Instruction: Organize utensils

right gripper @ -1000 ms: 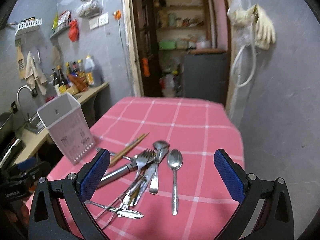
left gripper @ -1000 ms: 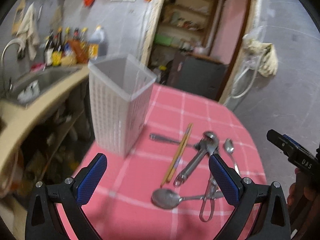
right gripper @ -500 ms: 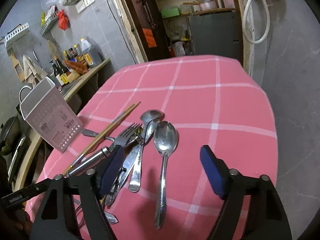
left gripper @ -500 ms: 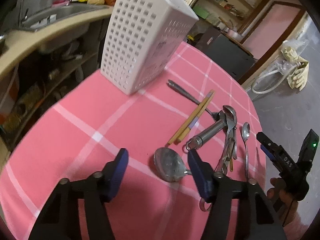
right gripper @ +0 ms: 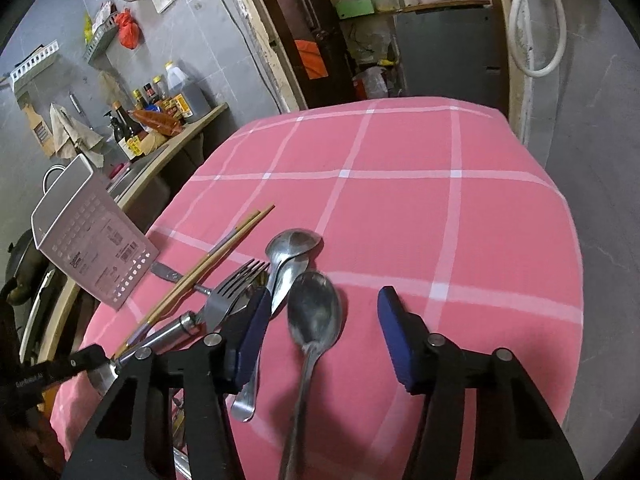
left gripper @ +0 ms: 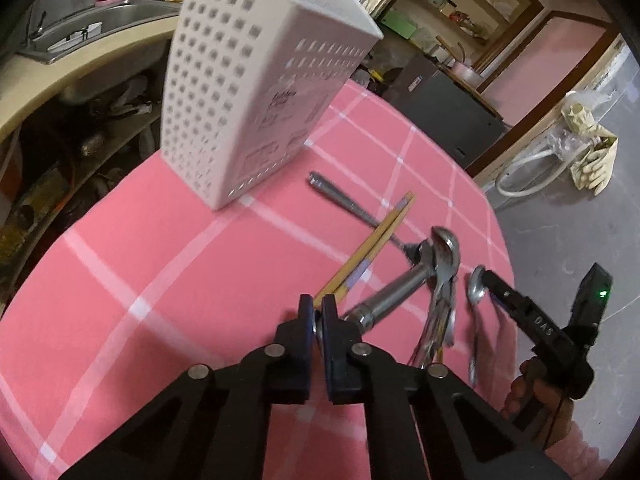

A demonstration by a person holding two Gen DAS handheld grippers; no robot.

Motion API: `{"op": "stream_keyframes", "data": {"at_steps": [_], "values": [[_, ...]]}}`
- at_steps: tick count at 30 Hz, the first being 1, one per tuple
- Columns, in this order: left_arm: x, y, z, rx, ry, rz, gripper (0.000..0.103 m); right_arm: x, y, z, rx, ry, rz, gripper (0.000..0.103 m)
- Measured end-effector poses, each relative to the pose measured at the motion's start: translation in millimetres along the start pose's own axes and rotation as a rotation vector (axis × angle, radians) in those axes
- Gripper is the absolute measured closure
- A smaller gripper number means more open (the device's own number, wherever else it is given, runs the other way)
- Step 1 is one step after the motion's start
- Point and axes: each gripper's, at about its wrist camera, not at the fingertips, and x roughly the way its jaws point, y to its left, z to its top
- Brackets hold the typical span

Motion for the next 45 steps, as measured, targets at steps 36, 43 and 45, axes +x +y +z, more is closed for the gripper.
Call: {"op": "stream_keyframes", "data": {"at_steps": [36,43,45], "values": [[-119.2,-75.4,103.8,0.452,-0.258,-0.141,0.100,-156.4,100.4,31.9,-0.024,-0.441,-0.121,0.101],[-167.0,-60.0,163.3,0.531,-0.432,-0.128,0.100,-159.9,176.6,67.6,-0.081,-0.581,-0.113,0.101],[-174.1,-52.9,177.6,0.554,-0.466,-0.105,0.100,-152.2,202.0,79.6,-0.102,-0.613,-0.110,0.101]]}}
